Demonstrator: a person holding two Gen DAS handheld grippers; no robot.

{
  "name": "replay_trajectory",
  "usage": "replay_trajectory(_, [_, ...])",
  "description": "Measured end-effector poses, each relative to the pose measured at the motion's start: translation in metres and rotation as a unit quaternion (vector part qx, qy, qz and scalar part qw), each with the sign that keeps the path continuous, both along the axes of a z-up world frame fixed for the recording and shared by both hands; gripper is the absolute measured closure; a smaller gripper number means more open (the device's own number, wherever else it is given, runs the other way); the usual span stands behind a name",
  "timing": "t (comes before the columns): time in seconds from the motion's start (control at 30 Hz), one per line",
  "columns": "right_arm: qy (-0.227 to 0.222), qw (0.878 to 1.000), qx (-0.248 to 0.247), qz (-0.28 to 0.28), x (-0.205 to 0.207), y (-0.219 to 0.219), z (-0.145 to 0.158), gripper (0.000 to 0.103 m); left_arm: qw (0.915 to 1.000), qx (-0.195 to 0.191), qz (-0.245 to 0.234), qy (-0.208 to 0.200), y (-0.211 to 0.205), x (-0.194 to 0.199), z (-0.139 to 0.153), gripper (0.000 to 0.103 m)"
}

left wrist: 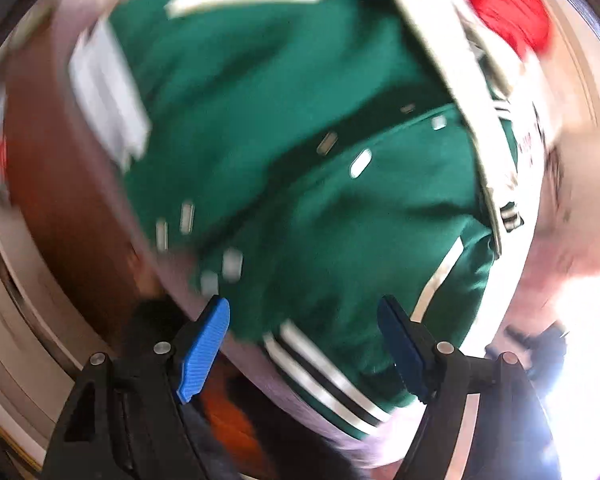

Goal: Fold large clothes

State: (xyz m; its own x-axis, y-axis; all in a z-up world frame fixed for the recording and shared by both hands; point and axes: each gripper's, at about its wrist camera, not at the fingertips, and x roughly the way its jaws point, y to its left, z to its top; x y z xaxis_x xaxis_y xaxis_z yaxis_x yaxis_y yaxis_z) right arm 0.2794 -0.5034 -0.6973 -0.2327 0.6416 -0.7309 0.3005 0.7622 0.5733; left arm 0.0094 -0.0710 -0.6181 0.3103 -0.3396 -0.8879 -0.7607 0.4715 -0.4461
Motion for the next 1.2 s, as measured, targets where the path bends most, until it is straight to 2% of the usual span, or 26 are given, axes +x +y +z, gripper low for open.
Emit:
replay_trajectory(0.07, [0.009,1.0,-0.001,0.016,-0.003,0.002,-0.01,0.045,0.9969,-0.054,0.057,0.004,-0.014,-0.019,-0.031,0.028])
replay_trajectory(0.1, [0.019,1.0,-0.001,0.022,-0.006,0.001,-0.017,0.045,0.9941,-0.079,0.074,-0.003,-0.018,-0.023,-0.037,0.028])
replay_trajectory(0.2, [0.036,0.999,0.002,0.034,-0.012,0.005,-0.032,0.045,0.9781,-0.159,0.132,-0.022,-0.05,-0.024,-0.07,0.028])
replay_trajectory(0.27, [0.036,0.998,0.004,0.043,-0.013,0.009,-0.038,0.045,0.9755,-0.176,0.131,-0.016,-0.07,-0.014,-0.082,0.028])
replay_trajectory(0.3, [0.035,0.998,0.006,0.042,-0.012,0.014,-0.04,0.045,0.9772,-0.17,0.126,-0.016,-0.078,-0.009,-0.082,0.029])
replay_trajectory(0.33, [0.033,0.999,0.009,0.041,-0.009,0.015,-0.041,0.045,0.9841,-0.135,0.115,-0.01,-0.085,-0.002,-0.076,0.047])
replay_trajectory(0.37, [0.03,0.999,0.012,0.037,-0.006,0.016,-0.041,0.045,0.9895,-0.1,0.105,-0.008,-0.088,0.002,-0.068,0.054])
replay_trajectory(0.4, [0.024,0.999,0.015,0.032,0.0,0.015,-0.04,0.045,0.9925,-0.074,0.097,-0.009,-0.09,0.003,-0.059,0.08])
replay_trajectory(0.43, [0.017,0.999,0.02,0.027,0.007,0.015,-0.038,0.045,0.9935,-0.055,0.097,-0.02,-0.09,0.001,-0.051,0.092])
replay_trajectory(0.47, [0.01,0.999,0.025,0.022,0.014,0.014,-0.036,0.045,0.9939,-0.047,0.097,-0.026,-0.091,-0.001,-0.045,0.093])
replay_trajectory(0.6, [-0.038,0.999,0.023,0.01,0.053,0.016,-0.03,0.045,0.9959,-0.041,0.074,-0.032,-0.085,-0.006,-0.041,0.093])
replay_trajectory(0.67, [-0.049,0.998,0.02,0.017,0.068,0.024,-0.035,0.045,0.9963,-0.042,0.068,-0.032,-0.086,0.003,-0.044,0.093])
replay_trajectory(0.7, [-0.05,0.998,0.015,0.027,0.075,0.03,-0.04,0.045,0.9965,-0.041,0.065,-0.032,-0.076,-0.006,-0.039,0.094])
replay_trajectory(0.73, [-0.052,0.998,0.018,0.038,0.08,0.038,-0.045,0.049,0.9965,-0.042,0.064,-0.034,-0.074,-0.005,-0.038,0.094])
replay_trajectory(0.77, [-0.047,0.997,0.025,0.053,0.084,0.047,-0.053,0.056,0.9963,-0.044,0.066,-0.034,-0.074,-0.007,-0.038,0.094])
replay_trajectory(0.8, [-0.041,0.997,0.028,0.062,0.085,0.055,-0.059,0.089,0.9959,-0.046,0.068,-0.037,-0.078,-0.013,-0.04,0.094])
replay_trajectory(0.83, [-0.044,0.996,0.012,0.07,0.087,0.06,-0.061,0.101,0.9957,-0.047,0.069,-0.039,-0.079,-0.013,-0.04,0.094])
replay_trajectory(0.87, [-0.056,0.995,-0.005,0.08,0.088,0.063,-0.06,0.102,0.9957,-0.048,0.069,-0.04,-0.079,-0.016,-0.04,0.094])
replay_trajectory(0.93, [-0.09,0.989,-0.077,0.084,0.091,0.057,-0.054,0.103,0.9955,-0.051,0.068,-0.042,-0.079,-0.015,-0.039,0.093])
replay_trajectory(0.97, [-0.095,0.987,-0.107,0.074,0.095,0.046,-0.055,0.103,0.9952,-0.057,0.069,-0.041,-0.077,-0.02,-0.038,0.093])
replay_trajectory(1.0, [-0.082,0.988,-0.113,0.065,0.099,0.033,-0.06,0.103,0.9945,-0.069,0.071,-0.036,-0.075,-0.019,-0.038,0.089])
replay_trajectory(1.07, [-0.027,0.999,-0.027,0.032,0.096,0.014,-0.065,0.103,0.992,-0.095,0.077,-0.031,-0.071,-0.02,-0.037,0.085])
replay_trajectory(1.1, [-0.015,0.999,-0.014,0.042,0.088,0.01,-0.058,0.102,0.9911,-0.102,0.08,-0.029,-0.069,-0.02,-0.034,0.079])
replay_trajectory(1.17, [-0.001,0.997,-0.007,0.075,0.067,0.009,-0.048,0.084,0.9892,-0.11,0.09,-0.036,-0.066,-0.025,-0.026,0.074])
replay_trajectory(1.2, [0.018,0.996,0.018,0.081,0.048,0.008,-0.046,0.052,0.9886,-0.112,0.093,-0.037,-0.065,-0.027,-0.023,0.057])
